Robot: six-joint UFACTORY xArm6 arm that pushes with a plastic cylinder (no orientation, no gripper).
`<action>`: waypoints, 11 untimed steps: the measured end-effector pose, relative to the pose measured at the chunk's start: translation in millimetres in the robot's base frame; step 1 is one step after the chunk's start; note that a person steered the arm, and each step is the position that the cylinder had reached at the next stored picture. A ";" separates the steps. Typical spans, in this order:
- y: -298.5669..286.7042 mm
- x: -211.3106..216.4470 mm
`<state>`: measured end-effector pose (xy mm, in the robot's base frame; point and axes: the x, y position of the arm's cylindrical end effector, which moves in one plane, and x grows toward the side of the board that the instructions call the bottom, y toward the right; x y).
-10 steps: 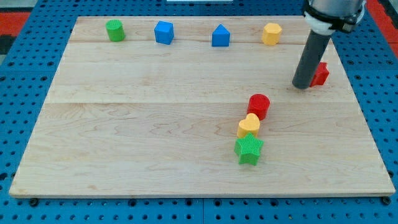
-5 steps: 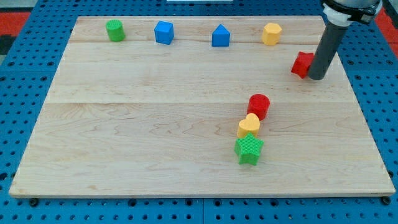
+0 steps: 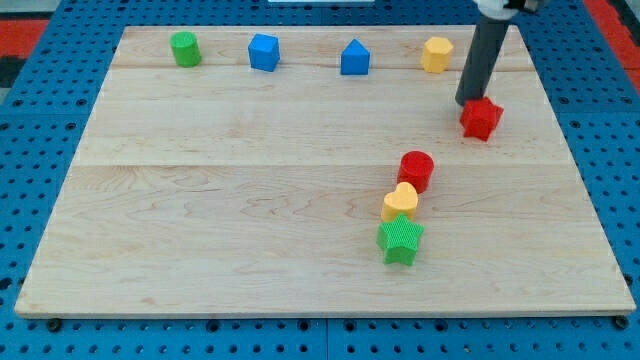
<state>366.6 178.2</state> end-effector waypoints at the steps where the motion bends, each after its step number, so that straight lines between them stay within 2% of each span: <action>1: 0.7 35.6; 2: -19.4 20.8; 3: 5.0 9.9; 4: 70.5 11.3; 5: 78.6 43.3; 6: 54.1 83.2; 7: 16.1 82.0; 8: 33.1 46.3; 9: -4.4 31.9; 11: -71.6 37.5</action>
